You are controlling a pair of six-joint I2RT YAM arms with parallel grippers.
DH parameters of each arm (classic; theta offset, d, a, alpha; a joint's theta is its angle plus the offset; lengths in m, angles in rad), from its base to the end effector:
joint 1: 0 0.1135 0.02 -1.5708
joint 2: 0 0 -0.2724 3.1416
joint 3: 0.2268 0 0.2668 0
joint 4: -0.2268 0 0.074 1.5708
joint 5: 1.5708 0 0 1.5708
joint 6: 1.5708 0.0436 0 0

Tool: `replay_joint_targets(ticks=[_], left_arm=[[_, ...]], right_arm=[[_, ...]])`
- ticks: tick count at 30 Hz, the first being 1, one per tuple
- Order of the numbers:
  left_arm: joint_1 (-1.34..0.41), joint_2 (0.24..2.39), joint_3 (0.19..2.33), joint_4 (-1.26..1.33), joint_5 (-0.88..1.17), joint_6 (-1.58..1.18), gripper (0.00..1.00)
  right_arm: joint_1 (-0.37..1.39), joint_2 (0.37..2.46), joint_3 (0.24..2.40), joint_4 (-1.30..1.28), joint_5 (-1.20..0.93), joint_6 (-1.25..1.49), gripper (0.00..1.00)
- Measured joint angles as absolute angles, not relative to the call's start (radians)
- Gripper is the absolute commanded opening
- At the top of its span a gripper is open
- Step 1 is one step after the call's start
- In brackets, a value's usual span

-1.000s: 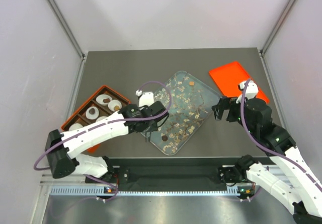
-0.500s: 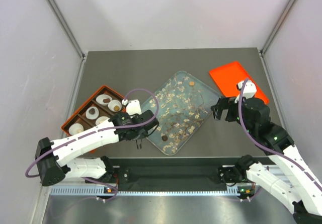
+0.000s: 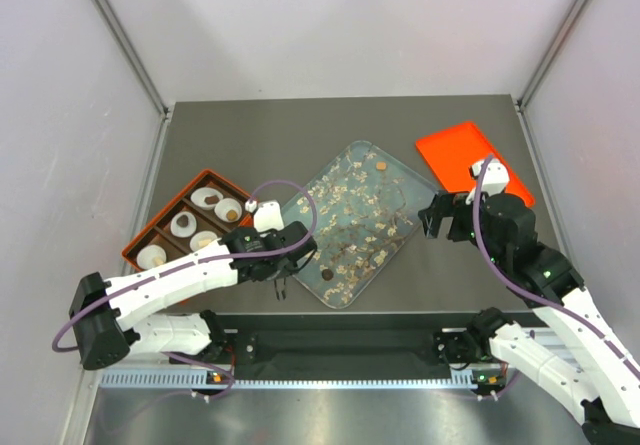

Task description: Pack the chocolate

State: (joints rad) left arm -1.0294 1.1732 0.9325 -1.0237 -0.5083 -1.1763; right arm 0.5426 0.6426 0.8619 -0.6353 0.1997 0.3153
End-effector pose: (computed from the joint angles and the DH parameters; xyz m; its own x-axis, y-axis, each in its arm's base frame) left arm 0.1290 -0.1734 0.2541 -0.8101 -0.2177 -0.5443 -0.1949 0.9757 -0.1001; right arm 0.1324 0.0697 0.3447 -0.4378 0.0910 -0.8945 -0.2261 0.9518 0.2074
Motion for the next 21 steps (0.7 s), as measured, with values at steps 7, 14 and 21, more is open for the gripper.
replay_joint_targets(ticks=[7,14,21], left_arm=[[-1.029,1.173,0.933,-1.026,-0.508,-1.177,0.47],[-1.029,1.174,0.933,-1.024,-0.477,-1.177,0.48],[-1.029,1.174,0.933,-1.021,-0.461,-1.175,0.49]], right_arm=[[0.543,0.643,0.862,-0.635,0.200,0.315,1.00],[0.543,0.643,0.862,-0.635,0.197,0.316,1.00],[0.543,0.643,0.862,-0.635,0.193,0.316,1.00]])
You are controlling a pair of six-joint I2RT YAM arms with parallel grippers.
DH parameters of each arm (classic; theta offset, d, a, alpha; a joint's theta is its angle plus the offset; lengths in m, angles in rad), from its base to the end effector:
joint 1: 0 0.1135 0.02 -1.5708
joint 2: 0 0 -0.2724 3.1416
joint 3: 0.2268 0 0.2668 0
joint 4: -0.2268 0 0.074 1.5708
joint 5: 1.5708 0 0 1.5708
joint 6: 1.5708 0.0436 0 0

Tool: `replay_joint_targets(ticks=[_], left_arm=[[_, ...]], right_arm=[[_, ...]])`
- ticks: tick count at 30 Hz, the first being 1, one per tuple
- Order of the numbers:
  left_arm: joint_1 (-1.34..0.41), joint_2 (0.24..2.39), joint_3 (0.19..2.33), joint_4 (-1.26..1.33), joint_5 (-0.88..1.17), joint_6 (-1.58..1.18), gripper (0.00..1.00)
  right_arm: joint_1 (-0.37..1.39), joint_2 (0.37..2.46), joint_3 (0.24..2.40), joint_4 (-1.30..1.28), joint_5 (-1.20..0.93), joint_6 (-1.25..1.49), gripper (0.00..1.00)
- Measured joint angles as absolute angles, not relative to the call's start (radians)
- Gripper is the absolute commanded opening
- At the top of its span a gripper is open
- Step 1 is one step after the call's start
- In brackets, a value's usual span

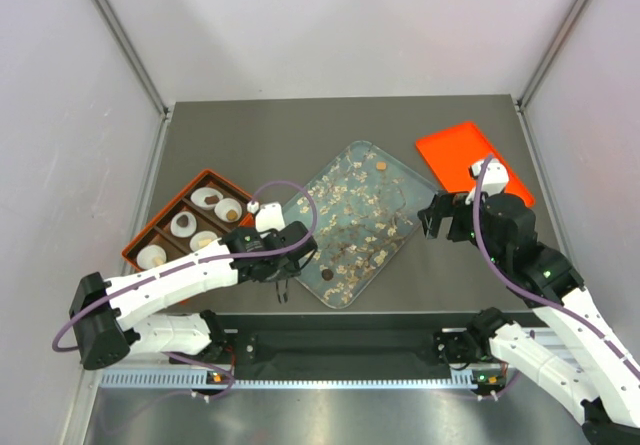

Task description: Pack the chocolate

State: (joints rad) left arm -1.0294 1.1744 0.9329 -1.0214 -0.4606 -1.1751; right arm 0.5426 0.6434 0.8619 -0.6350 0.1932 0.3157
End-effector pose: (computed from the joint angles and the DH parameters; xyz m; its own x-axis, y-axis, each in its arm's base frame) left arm 0.1278 -0.1750 0.2531 -0.8336 -0.2177 -0.5077 -0.1840 0.9760 -0.1164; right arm 0.1325 0.0701 0.3446 -0.4400 0.0905 -0.8934 -0.2312 0.9499 0.2101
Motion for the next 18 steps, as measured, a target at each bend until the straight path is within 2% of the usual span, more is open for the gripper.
replay_joint_targets(ticks=[18], left_arm=[[-1.029,1.184,0.946,-0.978,-0.462,-1.108,0.50]], right_arm=[[0.543,0.630,0.862,-0.633,0.190,0.316,1.00]])
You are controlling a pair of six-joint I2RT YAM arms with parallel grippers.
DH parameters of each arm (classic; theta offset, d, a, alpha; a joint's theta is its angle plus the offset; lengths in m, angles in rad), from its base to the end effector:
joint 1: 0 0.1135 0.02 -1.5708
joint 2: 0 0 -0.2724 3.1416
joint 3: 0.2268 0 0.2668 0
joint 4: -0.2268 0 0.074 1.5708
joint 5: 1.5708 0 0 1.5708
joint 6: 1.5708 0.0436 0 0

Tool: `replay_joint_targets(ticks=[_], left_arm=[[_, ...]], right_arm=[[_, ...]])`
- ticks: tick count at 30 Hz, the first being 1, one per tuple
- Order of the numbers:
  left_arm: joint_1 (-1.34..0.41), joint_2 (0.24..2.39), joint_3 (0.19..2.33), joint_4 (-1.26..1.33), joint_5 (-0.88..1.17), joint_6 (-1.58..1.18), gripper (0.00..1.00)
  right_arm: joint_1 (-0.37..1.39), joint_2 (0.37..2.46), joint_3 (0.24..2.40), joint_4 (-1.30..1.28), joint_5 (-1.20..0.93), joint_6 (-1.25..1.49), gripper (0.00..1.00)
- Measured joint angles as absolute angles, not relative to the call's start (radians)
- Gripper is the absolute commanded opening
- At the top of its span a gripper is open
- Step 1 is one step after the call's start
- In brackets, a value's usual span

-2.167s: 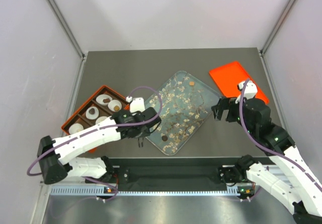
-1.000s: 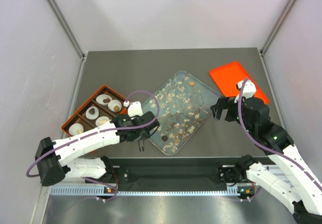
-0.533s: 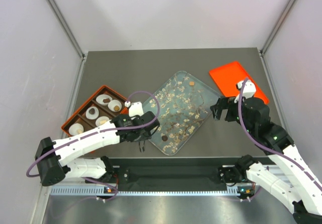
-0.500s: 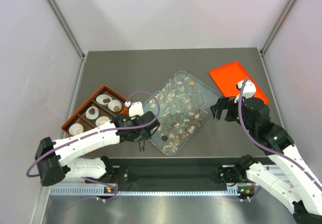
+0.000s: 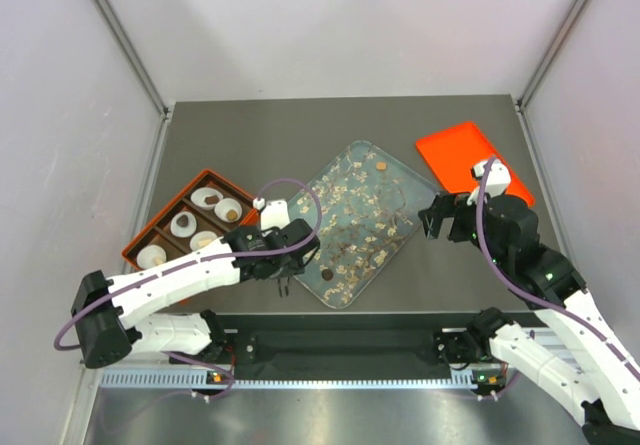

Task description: Pack the chocolate

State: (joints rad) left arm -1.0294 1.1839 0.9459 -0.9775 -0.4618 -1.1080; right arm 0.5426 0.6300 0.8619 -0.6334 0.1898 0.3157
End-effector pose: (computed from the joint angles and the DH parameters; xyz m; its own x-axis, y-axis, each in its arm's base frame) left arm 0.1317 -0.1814 0.2568 -0.8307 -0.1730 -0.5291 -0.1254 0.9842 -0.1248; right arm 0.1298 0.0687 0.3465 -0.4294 0.0971 -0.8979 -0.2367 0.9473 0.2157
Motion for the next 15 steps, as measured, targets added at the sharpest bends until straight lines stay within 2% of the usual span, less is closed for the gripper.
replay_joint_targets(ticks=[8,11,12,15], left_arm=[[-1.029,1.222,0.946,-0.950,-0.473,-1.096,0.44],[-1.029,1.248,0.946,-0.945,-0.474,-1.098,0.36],[-1.029,1.256,0.946,-0.947,-0.474,-1.102,0.29],[-1.029,1.266,0.946,-0.957,-0.479,-1.129,0.23]], right_arm=[[0.543,0.629,0.862,-0.632,0.189,0.316,1.00],[0.543,0.628,0.862,-0.632,0.189,0.316,1.00],[0.543,0.627,0.862,-0.632,0.189,0.316,1.00],[0.543,0.621,0.862,-0.632,0.187,0.316,1.00]])
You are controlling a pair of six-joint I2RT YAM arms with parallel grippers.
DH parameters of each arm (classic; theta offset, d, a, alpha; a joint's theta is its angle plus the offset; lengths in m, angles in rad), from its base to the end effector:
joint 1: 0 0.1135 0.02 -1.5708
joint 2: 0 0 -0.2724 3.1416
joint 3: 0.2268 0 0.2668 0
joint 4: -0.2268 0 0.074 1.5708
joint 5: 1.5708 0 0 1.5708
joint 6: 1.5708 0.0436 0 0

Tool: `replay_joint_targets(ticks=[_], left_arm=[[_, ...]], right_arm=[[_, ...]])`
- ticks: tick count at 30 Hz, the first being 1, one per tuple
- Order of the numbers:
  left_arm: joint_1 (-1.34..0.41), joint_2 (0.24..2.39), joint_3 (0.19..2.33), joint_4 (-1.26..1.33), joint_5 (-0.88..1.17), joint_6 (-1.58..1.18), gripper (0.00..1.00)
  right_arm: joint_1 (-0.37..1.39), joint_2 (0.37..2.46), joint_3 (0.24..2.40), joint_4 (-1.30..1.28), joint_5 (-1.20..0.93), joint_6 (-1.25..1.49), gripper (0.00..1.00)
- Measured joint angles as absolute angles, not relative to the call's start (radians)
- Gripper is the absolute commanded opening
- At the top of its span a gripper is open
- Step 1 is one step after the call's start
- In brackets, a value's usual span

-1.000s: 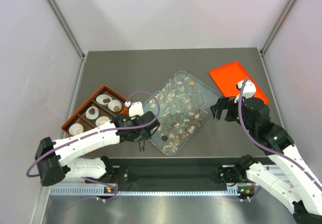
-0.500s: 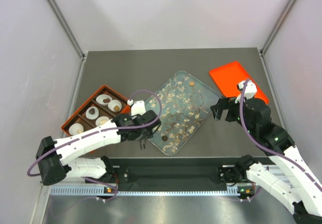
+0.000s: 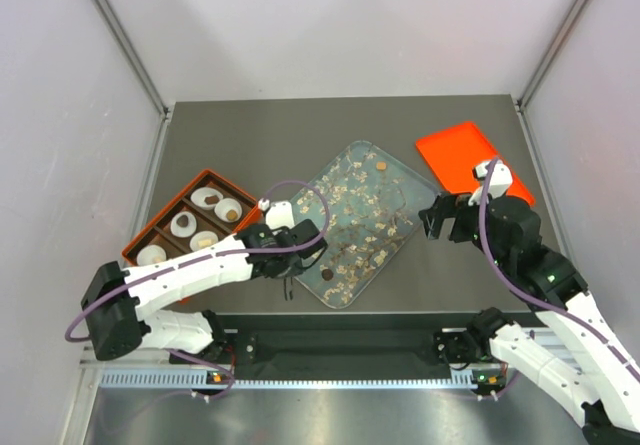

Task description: Pack the chocolate

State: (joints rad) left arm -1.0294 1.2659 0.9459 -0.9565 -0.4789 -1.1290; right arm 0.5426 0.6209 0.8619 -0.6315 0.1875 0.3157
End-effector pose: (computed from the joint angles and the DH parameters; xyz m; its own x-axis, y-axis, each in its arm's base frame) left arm 0.1391 -0.1924 0.2407 -0.8362 -0.1663 -0.5227 -0.1501 0.9859 -0.0737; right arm 0.1280 0.0677 0.3478 -0.4215 0.1020 -0.9010 -0.2407 0.9454 0.2197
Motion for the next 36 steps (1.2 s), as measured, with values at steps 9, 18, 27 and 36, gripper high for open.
replay_joint_targets(ticks=[9,18,27,36], left_arm=[[-1.029,1.211,0.947,-1.031,-0.488,-1.225,0.15],[-1.029,1.154,0.981,-1.114,-0.522,-1.313,0.00],[-1.028,1.185,1.119,-1.269,-0.647,-1.438,0.00],[-1.028,1.093,1.153,-1.284,-0.772,-1.579,0.00]], right_arm=[[0.543,0.609,0.862,-0.627,0.174,0.316,1.00],[0.543,0.602,0.862,-0.620,0.166,0.319,1.00],[0.543,0.604,0.864,-0.615,0.162,0.334,1.00],[0.543,0.625,0.866,-0.613,0.155,0.344,1.00]])
